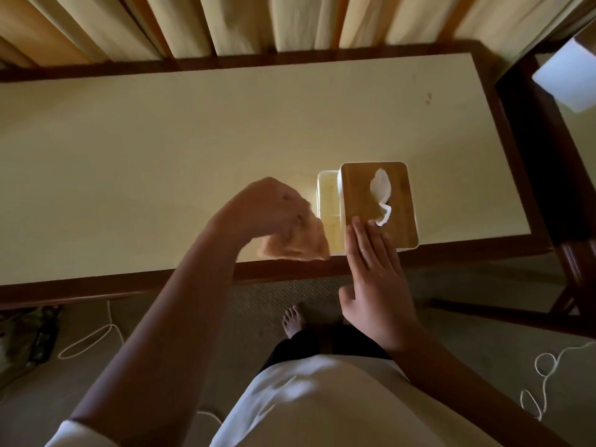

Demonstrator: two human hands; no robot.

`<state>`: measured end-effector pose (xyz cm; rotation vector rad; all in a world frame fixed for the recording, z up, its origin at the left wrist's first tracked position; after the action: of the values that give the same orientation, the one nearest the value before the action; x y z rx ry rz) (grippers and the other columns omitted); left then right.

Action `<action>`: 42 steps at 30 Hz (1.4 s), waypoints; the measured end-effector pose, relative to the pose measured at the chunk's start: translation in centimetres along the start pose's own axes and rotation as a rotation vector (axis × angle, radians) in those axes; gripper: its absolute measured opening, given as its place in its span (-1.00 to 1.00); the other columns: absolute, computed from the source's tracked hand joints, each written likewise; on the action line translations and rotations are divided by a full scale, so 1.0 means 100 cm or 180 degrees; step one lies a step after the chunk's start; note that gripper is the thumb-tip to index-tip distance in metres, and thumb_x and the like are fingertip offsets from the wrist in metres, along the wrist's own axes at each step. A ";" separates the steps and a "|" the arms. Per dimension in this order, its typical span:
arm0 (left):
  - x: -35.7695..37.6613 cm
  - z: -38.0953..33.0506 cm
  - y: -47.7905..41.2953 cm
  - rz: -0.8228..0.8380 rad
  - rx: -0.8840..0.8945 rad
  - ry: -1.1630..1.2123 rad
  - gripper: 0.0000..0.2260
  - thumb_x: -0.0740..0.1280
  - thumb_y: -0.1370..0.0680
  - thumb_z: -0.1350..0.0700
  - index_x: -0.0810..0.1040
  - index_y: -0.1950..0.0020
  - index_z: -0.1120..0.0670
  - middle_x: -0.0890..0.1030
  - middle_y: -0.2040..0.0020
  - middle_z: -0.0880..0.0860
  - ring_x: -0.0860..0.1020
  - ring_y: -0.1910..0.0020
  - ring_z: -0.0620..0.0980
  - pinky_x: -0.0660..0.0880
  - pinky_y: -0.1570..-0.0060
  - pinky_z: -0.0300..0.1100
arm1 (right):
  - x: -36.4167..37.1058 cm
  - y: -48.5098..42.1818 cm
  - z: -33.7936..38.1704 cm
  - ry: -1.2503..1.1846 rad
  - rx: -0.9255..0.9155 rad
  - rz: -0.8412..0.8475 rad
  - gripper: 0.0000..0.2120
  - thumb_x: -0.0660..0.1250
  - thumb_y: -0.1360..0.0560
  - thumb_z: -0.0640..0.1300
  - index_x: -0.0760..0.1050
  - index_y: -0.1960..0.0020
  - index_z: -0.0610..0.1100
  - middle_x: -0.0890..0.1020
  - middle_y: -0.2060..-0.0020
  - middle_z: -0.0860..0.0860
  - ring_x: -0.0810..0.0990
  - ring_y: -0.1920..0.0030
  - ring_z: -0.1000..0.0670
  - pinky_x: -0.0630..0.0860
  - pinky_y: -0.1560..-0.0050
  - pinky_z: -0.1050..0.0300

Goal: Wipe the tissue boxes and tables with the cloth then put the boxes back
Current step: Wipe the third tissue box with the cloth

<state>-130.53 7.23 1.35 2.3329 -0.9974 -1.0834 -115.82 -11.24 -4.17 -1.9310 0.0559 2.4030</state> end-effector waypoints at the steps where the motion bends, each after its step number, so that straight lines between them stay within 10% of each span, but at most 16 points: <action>1: -0.006 0.007 0.000 -0.0288 0.0098 0.0523 -0.80 0.38 -0.58 0.03 0.75 0.09 0.09 0.74 0.08 0.14 0.70 0.00 0.18 0.65 -0.09 0.08 | 0.000 0.000 0.000 -0.0003 -0.0009 0.0000 -0.08 0.38 -0.38 -0.20 0.07 -0.66 -0.27 0.08 -0.67 -0.16 -0.01 -0.68 -0.17 0.10 -0.63 -0.22; 5: -0.011 0.011 -0.009 -0.1446 0.0520 0.1745 -0.87 0.40 -0.58 0.14 0.74 0.08 0.08 0.70 0.22 0.06 0.64 0.23 -0.06 0.56 0.16 -0.14 | 0.001 0.000 0.000 -0.0044 0.0015 0.0015 -0.06 0.38 -0.37 -0.20 0.06 -0.66 -0.27 0.07 -0.67 -0.16 -0.02 -0.68 -0.18 0.10 -0.62 -0.23; 8: 0.012 -0.010 -0.021 -0.1305 0.0879 0.2152 -0.88 0.48 -0.55 0.18 0.70 0.00 -0.05 0.73 0.13 -0.10 0.67 0.11 -0.16 0.63 0.03 -0.11 | 0.002 0.000 0.000 -0.0035 0.0051 0.0058 -0.05 0.39 -0.38 -0.19 0.04 -0.67 -0.26 0.05 -0.68 -0.15 -0.03 -0.68 -0.16 0.07 -0.64 -0.21; 15: 0.055 -0.025 -0.044 -0.1870 0.0957 -0.0970 -0.71 0.34 -0.53 0.01 0.66 -0.24 -0.17 0.56 -0.09 0.02 0.49 -0.14 0.10 0.45 -0.14 0.02 | 0.003 0.000 -0.002 -0.0087 0.0070 0.0133 -0.07 0.38 -0.42 -0.15 0.02 -0.68 -0.24 0.04 -0.68 -0.13 -0.05 -0.68 -0.13 0.02 -0.65 -0.17; 20: 0.044 -0.039 -0.042 -0.2211 0.1186 -0.1488 -0.88 0.43 -0.50 0.04 0.73 0.01 -0.10 0.52 -0.03 0.05 0.50 -0.05 0.13 0.26 -0.01 0.02 | 0.003 0.001 -0.003 -0.0151 0.0076 0.0114 -0.07 0.40 -0.42 -0.15 0.03 -0.68 -0.22 0.03 -0.68 -0.11 -0.06 -0.68 -0.12 0.06 -0.65 -0.19; 25: 0.057 -0.020 -0.046 -0.1163 0.0463 -0.2047 -0.70 0.29 -0.60 -0.22 0.64 -0.27 -0.19 0.46 -0.38 0.00 0.49 -0.30 0.11 0.38 -0.23 0.18 | 0.003 0.001 -0.005 -0.0248 0.0050 0.0079 -0.11 0.38 -0.45 -0.14 0.06 -0.68 -0.22 0.05 -0.68 -0.11 -0.04 -0.68 -0.12 0.07 -0.64 -0.20; 29: 0.061 -0.037 -0.058 -0.0296 -0.0379 -0.2198 -0.69 0.20 -0.65 -0.09 0.55 -0.37 -0.13 0.57 -0.22 -0.01 0.59 -0.19 0.13 0.44 -0.19 0.14 | 0.003 0.001 -0.006 -0.0278 0.0022 0.0076 -0.12 0.37 -0.44 -0.16 0.06 -0.67 -0.22 0.04 -0.68 -0.10 -0.06 -0.68 -0.11 0.03 -0.65 -0.17; 36: 0.049 -0.071 -0.066 0.0472 -0.0547 -0.2588 -0.85 0.31 -0.63 0.20 0.40 0.08 0.02 0.61 0.13 -0.03 0.62 0.27 0.01 0.52 0.09 -0.03 | 0.004 0.001 -0.008 -0.0267 -0.0009 0.0038 -0.11 0.38 -0.44 -0.13 0.06 -0.67 -0.24 0.04 -0.68 -0.11 -0.08 -0.68 -0.12 0.00 -0.66 -0.15; 42: 0.048 -0.070 -0.068 0.0487 -0.0316 -0.2717 -0.77 0.32 -0.64 0.17 0.37 0.16 -0.01 0.58 0.19 -0.01 0.59 0.28 -0.01 0.63 -0.14 -0.01 | 0.004 0.001 -0.007 -0.0192 -0.0003 -0.0009 -0.12 0.38 -0.46 -0.12 0.07 -0.67 -0.24 0.05 -0.68 -0.12 -0.07 -0.68 -0.12 -0.01 -0.66 -0.14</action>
<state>-119.89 8.57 -0.70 1.6536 -1.3149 -2.0631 -115.25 -11.41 -4.73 -1.8561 0.0493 2.4579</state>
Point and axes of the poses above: each hand's wrist, its own y-axis away from the middle knuckle, its own x-axis out of the palm, z = x × y, the point moved 3 cm from there along -y, towards the middle knuckle
